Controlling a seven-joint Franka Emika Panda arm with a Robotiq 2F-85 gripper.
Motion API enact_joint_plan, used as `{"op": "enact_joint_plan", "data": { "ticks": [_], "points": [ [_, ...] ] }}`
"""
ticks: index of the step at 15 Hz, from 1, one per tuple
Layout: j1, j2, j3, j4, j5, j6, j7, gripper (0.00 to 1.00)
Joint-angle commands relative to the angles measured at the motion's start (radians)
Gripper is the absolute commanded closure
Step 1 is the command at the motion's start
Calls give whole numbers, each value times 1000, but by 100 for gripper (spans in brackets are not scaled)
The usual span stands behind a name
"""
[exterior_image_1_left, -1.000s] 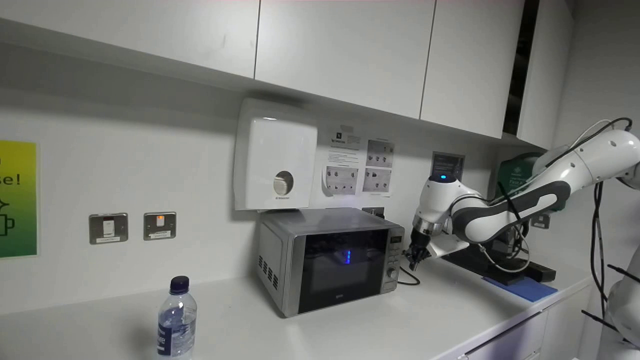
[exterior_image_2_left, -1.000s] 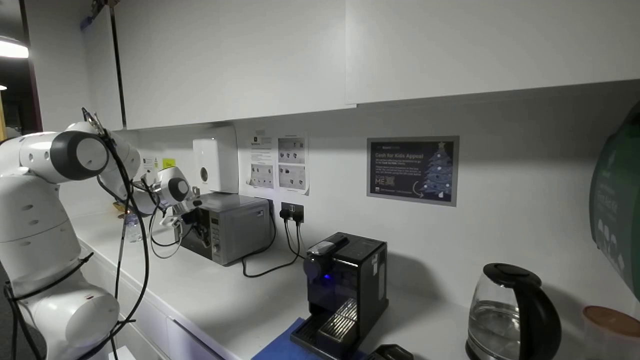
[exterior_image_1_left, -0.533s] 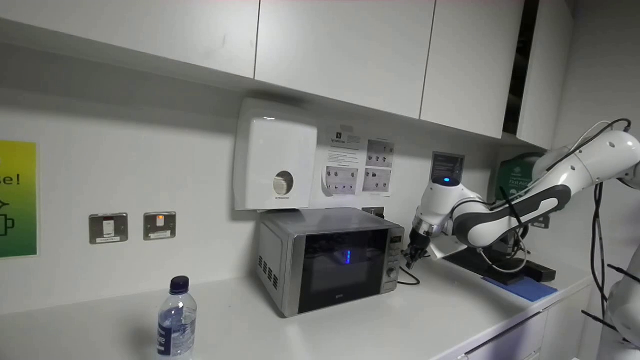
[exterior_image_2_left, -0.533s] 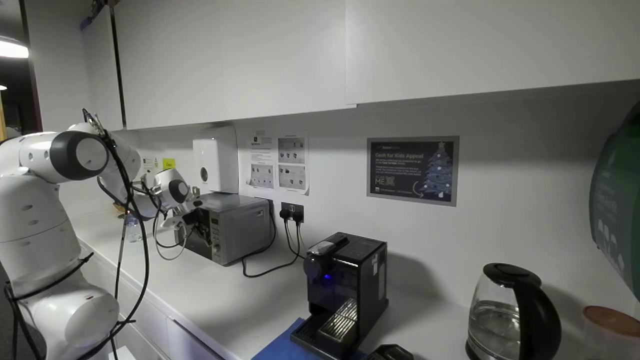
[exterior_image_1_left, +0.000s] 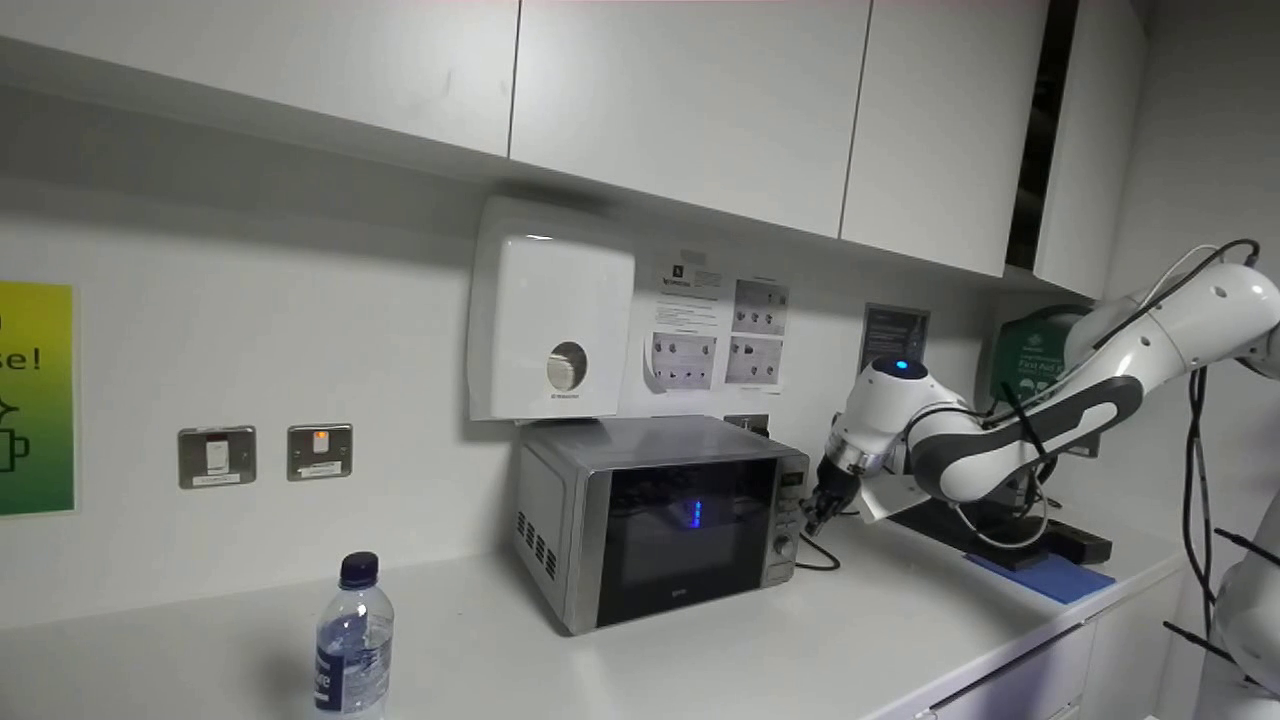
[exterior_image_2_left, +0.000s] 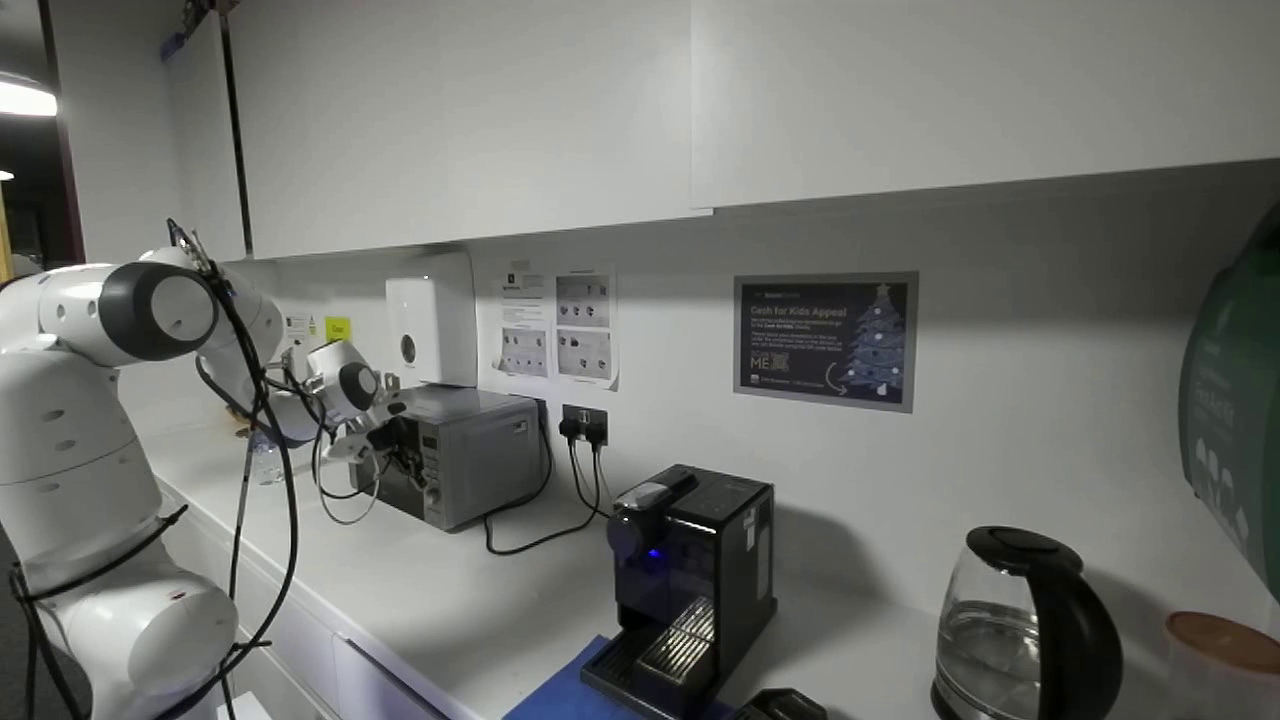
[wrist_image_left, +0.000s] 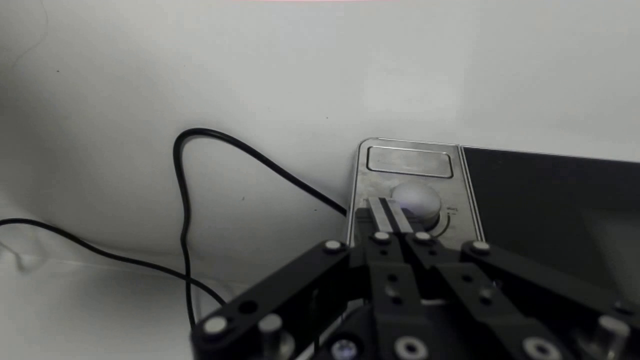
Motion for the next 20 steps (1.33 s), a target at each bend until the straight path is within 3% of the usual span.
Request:
{"op": "enact_joint_plan", "data": {
  "ticks": [1,20],
  "points": [
    [-16,-28,1,-39,-33,65,27,100],
    [-41,-4,0,-35,-163,106,84,100]
  ]
}}
